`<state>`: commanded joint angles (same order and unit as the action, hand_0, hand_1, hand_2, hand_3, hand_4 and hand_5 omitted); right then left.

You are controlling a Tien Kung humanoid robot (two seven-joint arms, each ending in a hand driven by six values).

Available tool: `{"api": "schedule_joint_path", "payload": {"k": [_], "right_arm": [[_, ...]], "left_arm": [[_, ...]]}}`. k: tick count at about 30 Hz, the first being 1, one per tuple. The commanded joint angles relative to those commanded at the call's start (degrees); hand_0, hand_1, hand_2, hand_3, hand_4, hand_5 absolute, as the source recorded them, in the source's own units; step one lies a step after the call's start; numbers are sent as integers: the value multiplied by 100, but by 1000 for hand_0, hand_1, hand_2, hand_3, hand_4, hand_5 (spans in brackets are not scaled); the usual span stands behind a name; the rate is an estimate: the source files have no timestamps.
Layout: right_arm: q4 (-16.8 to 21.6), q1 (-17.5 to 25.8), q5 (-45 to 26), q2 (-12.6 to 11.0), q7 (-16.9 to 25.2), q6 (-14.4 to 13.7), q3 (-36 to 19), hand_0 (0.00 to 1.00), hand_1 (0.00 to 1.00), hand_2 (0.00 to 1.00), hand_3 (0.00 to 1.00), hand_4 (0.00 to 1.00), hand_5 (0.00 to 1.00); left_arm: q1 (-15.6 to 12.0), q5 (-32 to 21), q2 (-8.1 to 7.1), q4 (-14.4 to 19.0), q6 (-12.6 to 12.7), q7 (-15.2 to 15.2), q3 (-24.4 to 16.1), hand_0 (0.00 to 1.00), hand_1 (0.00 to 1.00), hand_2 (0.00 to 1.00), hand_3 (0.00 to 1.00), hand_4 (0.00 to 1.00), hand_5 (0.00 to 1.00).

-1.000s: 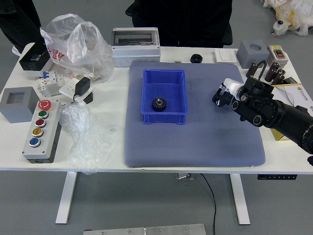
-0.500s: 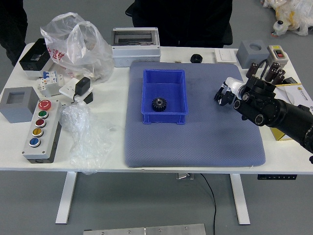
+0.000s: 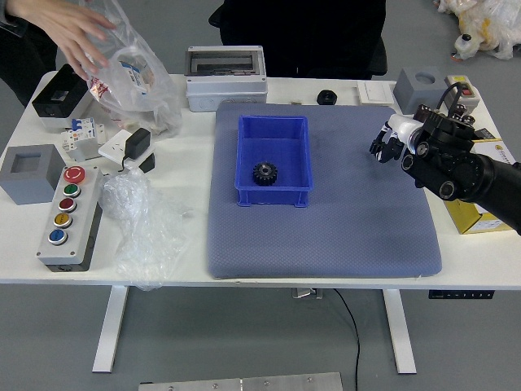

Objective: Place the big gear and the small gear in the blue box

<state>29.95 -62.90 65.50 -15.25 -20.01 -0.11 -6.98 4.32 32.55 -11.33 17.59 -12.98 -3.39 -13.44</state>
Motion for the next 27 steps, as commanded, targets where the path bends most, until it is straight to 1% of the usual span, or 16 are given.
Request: {"api": "schedule_joint_path", "payload": {"k": [12,17,23,27], "right_arm": [[657,-106,899,-490,-264,142,-531,418,336,437,578,520,98],[1110,-103,1355,-707,-417,216,-766,418,339,438,577,519,99],[1788,-86,1907,-962,-640,305,-1090,421,340,439,577,517,99],[2174,-90,2122,-1047,-747,341,-1227,423,343,438,578,515,97]], "left_arm": [[-71,32,-52,1,1,-2,-77,897,887,882,867,670,355],[-99,47,-71,1,2,-2,-125,897,887,882,867,670,354],[-143,59,-94,1,2,-4,-176,897,887,882,866,670,354],[-159,65,-105,1,2,-4,-198,897,888,882,866,670,352]]}}
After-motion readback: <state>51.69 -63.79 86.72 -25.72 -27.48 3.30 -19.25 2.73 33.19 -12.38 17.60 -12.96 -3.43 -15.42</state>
